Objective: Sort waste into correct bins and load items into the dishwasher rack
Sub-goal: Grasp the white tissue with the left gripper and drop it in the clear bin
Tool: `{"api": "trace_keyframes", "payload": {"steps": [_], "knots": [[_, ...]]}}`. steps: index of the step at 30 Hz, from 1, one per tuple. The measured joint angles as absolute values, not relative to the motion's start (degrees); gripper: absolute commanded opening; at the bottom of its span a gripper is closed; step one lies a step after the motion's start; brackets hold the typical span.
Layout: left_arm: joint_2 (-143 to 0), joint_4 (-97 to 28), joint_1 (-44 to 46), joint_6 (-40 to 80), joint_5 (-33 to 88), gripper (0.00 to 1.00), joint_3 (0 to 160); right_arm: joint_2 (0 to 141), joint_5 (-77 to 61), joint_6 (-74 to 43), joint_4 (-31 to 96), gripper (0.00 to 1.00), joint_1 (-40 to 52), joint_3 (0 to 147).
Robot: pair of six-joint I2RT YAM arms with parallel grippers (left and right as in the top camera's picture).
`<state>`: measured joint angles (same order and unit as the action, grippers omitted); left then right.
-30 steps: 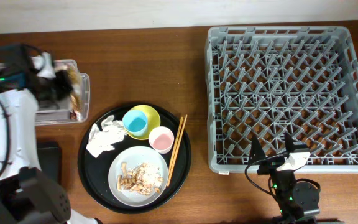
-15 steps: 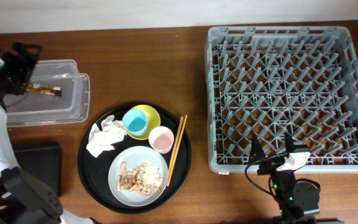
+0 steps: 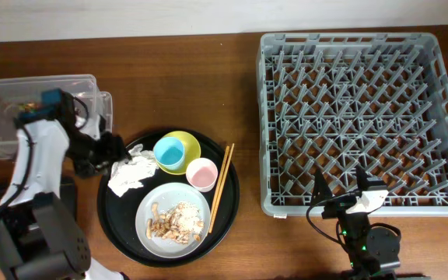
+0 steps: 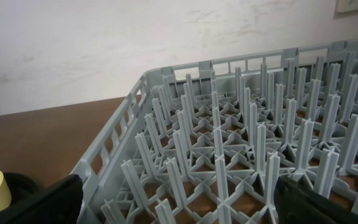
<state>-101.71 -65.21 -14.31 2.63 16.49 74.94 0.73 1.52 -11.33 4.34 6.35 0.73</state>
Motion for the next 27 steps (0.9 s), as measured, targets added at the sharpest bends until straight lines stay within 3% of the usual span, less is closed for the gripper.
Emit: {"api": "trace_keyframes", "payload": {"steps": [7,10,17,19,21,22,27], "knots": [[-101.91,-51.72,-9.89,6.33,11.22,0.70,65.25,0.73,1.52,-11.35,4.32,0.98,6.35,0.73],[-101.91,-48.05,-8.69,8.86,7.68,0.47,63.16,0.73,1.52,-11.33,4.32,0.98,6.35,0.73],[-101.91,-43.59,-8.64,11.22,6.57,0.46,61.12,0.73,1.52,-11.33,4.32,0.98,6.35,0.73],[-101.91,-41.91,-8.64,11.64,6.48,0.33,58.50,0.73,1.54,-11.31,4.32,0.98,6.35,0.73],[-101.67,-41.06,-8.73,11.94,6.11,0.06,57.91,0.73,1.52,-11.33,4.32,0.98,6.35,0.73],[-101.62,-40.95,-8.80,12.23,6.02,0.00,57.89,0.73,1.54,-11.33,4.32,0.99,6.35,0.73],[-101.82,-47.44,-8.75,12.27,7.11,0.00,60.82,0.73,1.54,-11.33,4.32,0.98,6.35,0.73]]}}
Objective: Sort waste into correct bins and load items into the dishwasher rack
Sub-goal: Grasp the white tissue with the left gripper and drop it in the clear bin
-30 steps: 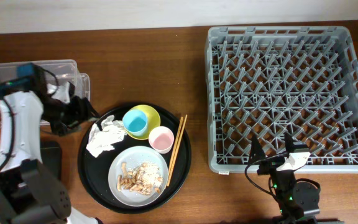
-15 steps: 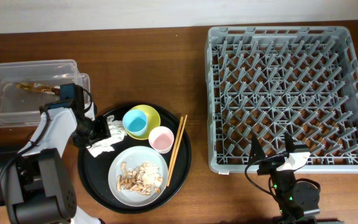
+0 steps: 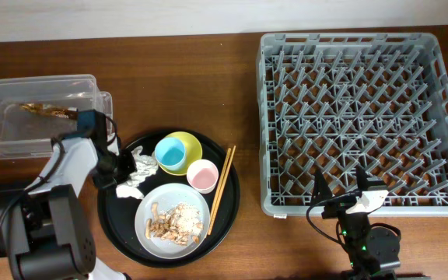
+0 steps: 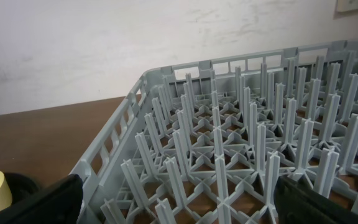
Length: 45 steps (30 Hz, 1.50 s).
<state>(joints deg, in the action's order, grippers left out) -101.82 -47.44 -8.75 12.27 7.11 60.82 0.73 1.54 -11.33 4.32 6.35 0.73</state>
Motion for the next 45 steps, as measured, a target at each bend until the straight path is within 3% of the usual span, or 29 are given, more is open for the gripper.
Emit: {"api": "trace_keyframes", "payload": {"steps": [4,8,12,18,23,24,25,26,27,28,33,39,43,45], "knots": [[-101.78,-55.29,-10.35,12.25,9.28,0.00,74.37,0.69,1.54,-11.33,4.29,0.98,6.35,0.73],[-100.86,-55.61,-15.29,12.71,14.22,0.00,81.60,0.69,1.52,-11.35,4.34,0.98,6.35,0.73],[-98.67,-48.25,-20.18,19.75,16.82,0.00,83.07,0.69,1.52,-11.33,4.32,0.98,6.35,0.73],[-98.26,-27.14,-23.66,26.11,27.88,0.01,83.48,0.69,1.52,-11.33,4.32,0.98,6.35,0.73],[-98.24,-28.08,-23.81,28.42,8.71,0.01,83.48,0.69,1.54,-11.31,4.32,0.98,6.35,0.73],[-98.24,-28.12,-23.92,28.56,3.22,0.05,83.48,0.69,1.52,-11.29,4.32,0.98,6.35,0.73],[-98.24,-28.05,-23.92,28.58,-0.30,0.31,83.48,0.69,1.52,-11.33,4.32,0.98,6.35,0.73],[-98.26,-28.03,-23.97,28.60,-3.73,0.67,83.48,0.69,1.52,-11.35,4.32,0.99,6.35,0.73],[-98.26,-27.99,-23.97,28.75,-6.07,0.87,83.48,0.69,1.52,-11.38,4.32,0.98,6.35,0.73],[-98.35,-27.94,-23.97,28.88,-7.18,0.98,83.48,0.69,1.52,-11.33,4.32,0.98,6.35,0.73],[-99.98,-29.87,-23.97,28.75,-7.60,0.99,83.50,0.69,1.52,-11.33,4.32,0.98,6.35,0.73],[-99.02,-47.59,-23.97,19.22,20.49,0.99,83.66,0.69,1.52,-11.33,4.32,0.98,6.35,0.73],[-84.60,-64.55,-23.90,11.53,30.28,0.98,83.61,0.73,1.52,-11.33,4.34,0.98,6.35,0.73],[-77.17,-72.60,-22.72,10.44,29.78,0.69,83.92,0.69,1.52,-11.33,4.32,0.98,6.35,0.73]]}}
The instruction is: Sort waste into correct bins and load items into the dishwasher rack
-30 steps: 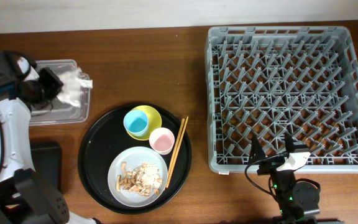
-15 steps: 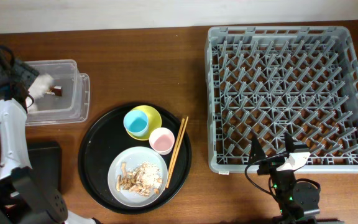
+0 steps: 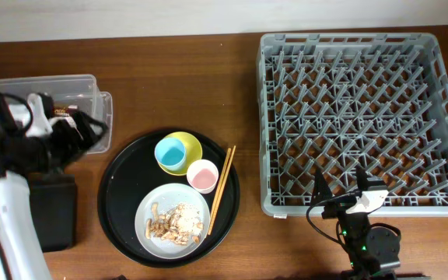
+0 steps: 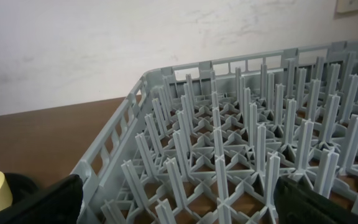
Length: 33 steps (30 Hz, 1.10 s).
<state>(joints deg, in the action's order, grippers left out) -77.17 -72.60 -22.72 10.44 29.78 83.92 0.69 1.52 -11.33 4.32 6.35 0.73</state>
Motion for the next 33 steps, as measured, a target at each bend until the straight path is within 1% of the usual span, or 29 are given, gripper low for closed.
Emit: {"api": "trace_keyframes", "payload": {"steps": [1,2,3,5,7,9,10,11,12,14,18,19,20,21,23,26,29,31,33], "knots": [[-76.14,-73.84,-22.06,10.48,29.36,0.59,84.03,0.69,1.52,-11.33,4.32,0.99,6.35,0.73],[-75.42,-76.88,-20.93,10.28,28.38,0.46,84.23,0.69,1.54,-11.33,4.32,0.98,6.35,0.73],[-74.74,-80.66,-18.87,9.78,27.09,0.44,84.18,0.69,1.52,-11.33,4.32,0.98,6.35,0.73],[-74.52,-83.70,-14.57,9.72,25.98,0.44,84.01,0.69,1.54,-11.31,4.29,0.98,6.35,0.73],[-74.50,-84.79,-7.60,9.61,25.43,0.44,82.61,0.69,1.54,-11.35,4.32,0.98,6.35,0.73],[-74.52,-82.67,-0.23,9.63,24.82,0.43,79.66,0.69,1.54,-11.33,4.32,0.98,6.35,0.73],[-74.50,-81.19,1.52,9.80,24.23,0.43,78.59,0.69,1.52,-11.35,4.32,0.98,6.35,0.73],[-74.48,-77.65,4.91,10.50,23.07,0.42,76.14,0.69,1.52,-11.31,4.32,0.98,6.35,0.73],[-74.61,-74.85,7.33,11.64,21.54,0.38,73.93,0.69,1.52,-11.33,4.32,0.98,6.35,0.73],[-74.70,-69.08,9.65,15.35,16.29,0.36,70.67,0.69,1.52,-11.29,4.32,0.98,6.35,0.73],[-74.70,-65.45,9.80,17.61,11.60,0.34,70.32,0.69,1.52,-11.31,4.32,0.98,6.35,0.73],[-74.70,-65.10,9.78,18.13,6.79,0.35,70.32,0.69,1.52,-11.31,4.32,0.98,6.35,0.73],[-74.70,-65.10,9.34,19.00,2.90,0.49,70.32,0.69,1.52,-11.35,4.32,0.98,6.35,0.73],[-74.70,-65.19,8.49,20.29,-0.01,0.99,70.32,0.69,1.52,-11.33,4.32,0.98,6.35,0.73],[-74.70,-65.95,1.32,25.67,-9.32,0.99,70.32,0.69,1.54,-11.33,4.32,0.98,6.35,0.73],[-74.67,-67.24,-8.75,30.13,-12.75,0.99,70.32,0.69,1.54,-11.35,4.32,0.98,6.35,0.73],[-74.67,-70.02,-13.28,31.33,-13.80,0.99,70.32,0.69,1.54,-11.35,4.23,0.98,6.35,0.73],[-74.67,-70.08,-13.69,31.55,-13.98,0.99,70.32,0.73,-2.42,-15.97,-0.97,0.98,6.33,0.60],[-74.67,-70.08,-13.69,31.59,-13.98,0.99,70.32,0.69,-22.74,-34.35,-6.13,0.98,6.31,0.60]]}}
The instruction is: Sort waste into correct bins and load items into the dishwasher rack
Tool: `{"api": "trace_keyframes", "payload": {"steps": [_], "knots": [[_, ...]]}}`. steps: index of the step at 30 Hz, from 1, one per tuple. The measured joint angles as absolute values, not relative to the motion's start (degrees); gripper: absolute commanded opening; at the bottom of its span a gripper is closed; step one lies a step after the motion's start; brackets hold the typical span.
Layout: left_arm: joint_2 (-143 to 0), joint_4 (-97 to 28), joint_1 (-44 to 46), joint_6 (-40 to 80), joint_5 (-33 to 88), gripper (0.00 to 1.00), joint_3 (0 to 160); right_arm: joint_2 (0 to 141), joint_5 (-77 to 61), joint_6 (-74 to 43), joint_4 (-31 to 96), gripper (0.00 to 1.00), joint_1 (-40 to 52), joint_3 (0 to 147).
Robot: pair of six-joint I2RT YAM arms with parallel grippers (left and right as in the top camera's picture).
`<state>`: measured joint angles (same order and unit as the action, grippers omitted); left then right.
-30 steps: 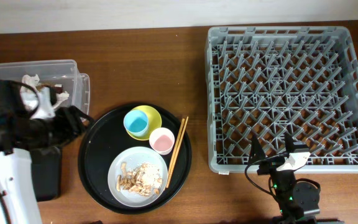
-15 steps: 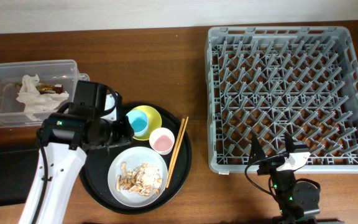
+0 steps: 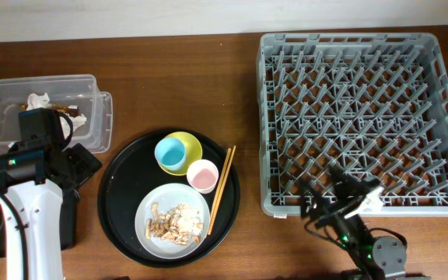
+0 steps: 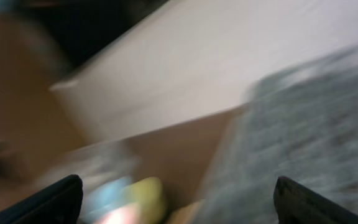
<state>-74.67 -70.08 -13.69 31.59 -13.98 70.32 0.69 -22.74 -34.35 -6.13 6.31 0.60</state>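
A crumpled white napkin (image 3: 36, 99) lies in the clear plastic bin (image 3: 92, 84) at the far left. My left gripper (image 3: 78, 160) is just in front of that bin, beside the black round tray (image 3: 115, 225); its fingers do not show clearly. The tray holds a blue cup (image 3: 169, 152) in a yellow bowl (image 3: 188, 144), a pink cup (image 3: 202, 174), chopsticks (image 3: 222, 187) and a white plate with food scraps (image 3: 173, 220). My right gripper (image 3: 329, 187) stands open at the near-left corner of the grey dishwasher rack (image 3: 442, 117); in the blurred right wrist view the gripper (image 4: 176, 193) holds nothing.
A dark bin (image 3: 67, 225) sits at the table's left front, partly under my left arm. Brown scraps lie in the clear bin beside the napkin. The rack fills the right half of the table.
My left gripper has come off the clear bin to its front edge near the tray. My right gripper has turned to the left, and its view is now blurred and faces the tray.
My left gripper was at the crumpled napkin on the tray's left side, then still on it. Later the napkin was gone from the tray and the gripper hung over the clear bin. Now the napkin lies in that bin. My right arm stayed still until now.
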Motion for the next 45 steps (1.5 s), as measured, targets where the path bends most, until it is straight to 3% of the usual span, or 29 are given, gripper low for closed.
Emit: {"api": "trace_keyframes", "payload": {"steps": [4,6,8,11,12,17,19,21,24,27,31,34,38,45], "knots": [[-74.70,-70.11,-13.69,31.59,-13.98,0.99,70.32,1.10,-36.18,-63.55,-22.79,0.98,6.31,0.58],[-74.67,-70.13,-13.69,31.62,-14.00,0.99,70.28,0.58,-34.50,-68.64,-34.28,0.98,6.31,1.87],[-74.67,-70.11,-13.69,31.64,-14.00,0.99,70.28,0.75,-31.40,-70.32,-29.08,0.98,6.31,5.43],[-74.67,-69.95,-13.69,31.81,-14.00,0.99,70.28,8.97,-26.96,-59.55,-1.72,0.98,6.28,26.85],[-74.67,-70.22,-13.69,31.81,-13.96,0.99,70.22,16.73,-27.51,-50.19,12.82,0.98,6.24,39.11],[-74.67,-70.15,-13.69,32.01,-14.00,0.99,70.13,48.14,-34.57,-24.32,54.13,0.98,8.27,79.15],[-74.67,-70.11,-13.69,32.01,-14.00,0.99,70.11,59.66,-31.07,-16.86,64.77,0.98,15.66,91.53],[-74.67,-70.30,-13.69,32.03,-14.00,0.99,70.06,68.82,-21.65,-12.56,70.61,0.98,29.04,99.13],[-74.67,-70.17,-13.69,32.03,-13.98,0.99,70.06,79.88,-1.52,-11.81,71.37,0.98,49.91,101.62],[-74.67,-70.22,-13.69,32.03,-14.00,0.99,70.06,93.67,13.43,-11.86,71.46,0.98,59.33,101.45],[-74.67,-70.24,-13.69,32.03,-14.00,0.99,70.06,105.27,18.15,-11.92,70.91,1.00,60.82,101.47],[-74.67,-70.19,-13.69,32.03,-14.00,0.99,70.06,109.49,15.53,-11.84,66.54,0.71,60.82,101.38],[-74.67,-70.24,-13.69,32.03,-14.00,0.99,70.06,110.00,11.97,-11.97,62.50,0.59,60.34,101.41],[-74.67,-70.22,-13.69,32.01,-14.00,0.99,70.06,113.73,0.45,-12.03,61.21,0.58,54.06,100.88]]}}
